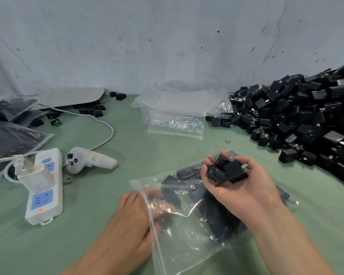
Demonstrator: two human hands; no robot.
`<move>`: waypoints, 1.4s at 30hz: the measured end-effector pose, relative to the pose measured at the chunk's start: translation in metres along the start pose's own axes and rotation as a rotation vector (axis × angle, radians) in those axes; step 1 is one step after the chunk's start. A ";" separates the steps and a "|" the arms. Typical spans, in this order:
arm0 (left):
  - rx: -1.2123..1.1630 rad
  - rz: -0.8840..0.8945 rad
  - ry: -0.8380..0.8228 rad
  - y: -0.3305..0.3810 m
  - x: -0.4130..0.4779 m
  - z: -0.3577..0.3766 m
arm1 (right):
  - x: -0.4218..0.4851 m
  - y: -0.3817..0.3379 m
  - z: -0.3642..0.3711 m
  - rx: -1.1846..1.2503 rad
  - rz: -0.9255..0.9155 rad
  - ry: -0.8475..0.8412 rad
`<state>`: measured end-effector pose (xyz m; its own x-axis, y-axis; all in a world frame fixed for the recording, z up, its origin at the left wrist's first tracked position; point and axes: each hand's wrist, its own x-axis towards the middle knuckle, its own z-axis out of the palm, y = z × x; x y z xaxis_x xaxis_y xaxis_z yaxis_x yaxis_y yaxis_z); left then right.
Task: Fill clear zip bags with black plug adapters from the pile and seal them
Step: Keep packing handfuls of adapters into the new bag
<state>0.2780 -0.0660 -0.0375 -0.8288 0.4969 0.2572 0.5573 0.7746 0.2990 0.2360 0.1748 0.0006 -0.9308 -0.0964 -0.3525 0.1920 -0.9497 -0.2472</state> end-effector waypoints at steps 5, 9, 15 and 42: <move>0.123 0.004 0.015 0.003 0.005 0.001 | 0.002 -0.001 0.000 -0.003 -0.012 0.009; 0.174 -0.012 -0.003 0.005 0.007 0.000 | 0.003 -0.003 0.000 -0.010 -0.026 0.019; 0.003 -0.025 0.058 0.004 0.000 -0.004 | 0.002 -0.005 -0.002 -0.006 -0.026 0.023; -0.264 -0.164 0.284 0.040 0.013 -0.023 | -0.012 0.056 0.017 -0.082 0.154 -0.134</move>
<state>0.2910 -0.0374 -0.0010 -0.8814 0.2195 0.4184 0.4436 0.6891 0.5730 0.2523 0.1173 0.0063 -0.9205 -0.2827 -0.2697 0.3547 -0.8939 -0.2740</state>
